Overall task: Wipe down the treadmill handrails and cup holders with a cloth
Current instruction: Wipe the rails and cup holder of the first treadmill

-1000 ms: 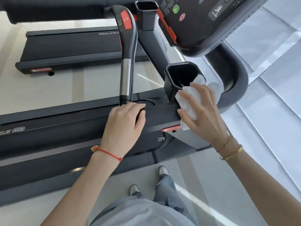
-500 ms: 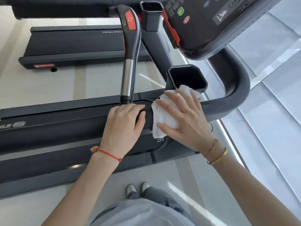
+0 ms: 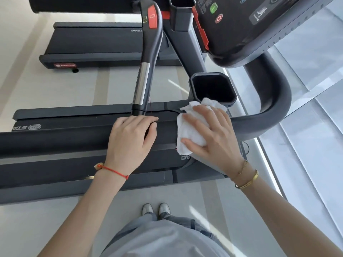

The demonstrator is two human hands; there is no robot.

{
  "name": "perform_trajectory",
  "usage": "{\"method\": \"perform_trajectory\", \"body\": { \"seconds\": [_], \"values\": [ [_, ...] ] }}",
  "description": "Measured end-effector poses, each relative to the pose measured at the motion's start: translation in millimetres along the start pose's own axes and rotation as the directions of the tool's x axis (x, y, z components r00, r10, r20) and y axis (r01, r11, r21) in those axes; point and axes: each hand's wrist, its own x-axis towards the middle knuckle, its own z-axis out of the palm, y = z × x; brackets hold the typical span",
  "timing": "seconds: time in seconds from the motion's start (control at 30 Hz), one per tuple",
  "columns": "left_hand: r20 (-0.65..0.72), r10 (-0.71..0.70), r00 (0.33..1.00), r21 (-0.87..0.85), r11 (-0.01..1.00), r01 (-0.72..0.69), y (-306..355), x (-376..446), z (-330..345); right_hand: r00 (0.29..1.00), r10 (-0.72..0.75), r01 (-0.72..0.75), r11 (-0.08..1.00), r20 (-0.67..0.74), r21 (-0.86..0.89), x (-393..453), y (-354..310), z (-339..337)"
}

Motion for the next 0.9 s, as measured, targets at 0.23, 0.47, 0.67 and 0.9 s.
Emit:
{"method": "perform_trajectory", "body": {
  "seconds": [0.23,0.47,0.67,0.9],
  "values": [
    [-0.006,0.005,1.0,0.019,1.0,-0.005,0.5,-1.3,0.4,0.988,-0.145,0.147,0.988,0.043,-0.052,2.3,-8.8,7.5],
    [-0.056,-0.029,0.998,-0.003,1.0,0.029,-3.9,-6.0,-3.9,0.999,-0.029,0.026,0.997,-0.044,-0.067,-13.5,10.6,5.8],
    [-0.106,-0.078,0.991,-0.004,0.997,0.078,-24.7,-20.0,-11.0,0.999,-0.029,0.025,0.994,-0.039,-0.103,10.9,-13.6,12.2],
    [-0.115,-0.079,0.99,-0.041,0.996,0.074,-70.7,-34.7,-34.2,1.0,0.017,-0.017,1.0,-0.022,-0.002,41.4,-54.3,16.4]
  ]
}}
